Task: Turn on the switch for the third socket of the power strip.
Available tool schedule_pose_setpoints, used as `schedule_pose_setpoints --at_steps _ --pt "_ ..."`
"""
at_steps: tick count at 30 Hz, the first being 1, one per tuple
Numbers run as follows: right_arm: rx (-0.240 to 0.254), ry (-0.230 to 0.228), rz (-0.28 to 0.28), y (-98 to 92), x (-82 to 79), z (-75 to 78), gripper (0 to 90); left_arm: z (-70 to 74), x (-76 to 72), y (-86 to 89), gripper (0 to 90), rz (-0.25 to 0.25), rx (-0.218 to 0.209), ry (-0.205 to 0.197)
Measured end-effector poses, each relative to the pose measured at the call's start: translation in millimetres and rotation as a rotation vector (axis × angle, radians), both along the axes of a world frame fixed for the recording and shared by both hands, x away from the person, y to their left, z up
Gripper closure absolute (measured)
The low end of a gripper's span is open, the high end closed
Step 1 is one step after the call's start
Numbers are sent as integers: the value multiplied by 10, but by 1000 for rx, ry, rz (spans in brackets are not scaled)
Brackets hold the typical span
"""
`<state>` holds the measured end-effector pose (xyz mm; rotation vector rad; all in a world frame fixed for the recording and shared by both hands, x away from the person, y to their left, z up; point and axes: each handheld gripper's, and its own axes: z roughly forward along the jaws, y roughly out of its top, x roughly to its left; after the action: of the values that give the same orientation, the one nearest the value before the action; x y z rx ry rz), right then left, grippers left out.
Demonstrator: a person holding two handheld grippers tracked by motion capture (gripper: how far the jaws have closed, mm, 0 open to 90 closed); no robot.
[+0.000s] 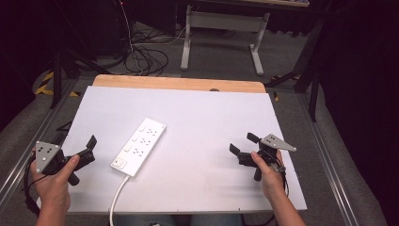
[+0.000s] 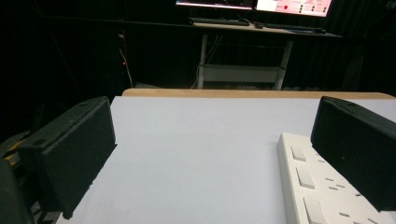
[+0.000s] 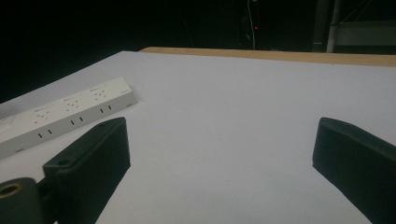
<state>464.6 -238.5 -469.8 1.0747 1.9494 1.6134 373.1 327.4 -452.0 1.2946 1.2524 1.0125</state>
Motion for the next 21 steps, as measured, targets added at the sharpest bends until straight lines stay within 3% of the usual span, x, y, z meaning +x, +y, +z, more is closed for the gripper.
schedule_pose_setpoints --at_steps 14,21 --pt "0 -3 -4 -4 -15 9 47 10 6 -14 14 13 14 -10" --pt "-1 -2 -9 -9 -7 4 47 9 28 -26 86 26 25 0"
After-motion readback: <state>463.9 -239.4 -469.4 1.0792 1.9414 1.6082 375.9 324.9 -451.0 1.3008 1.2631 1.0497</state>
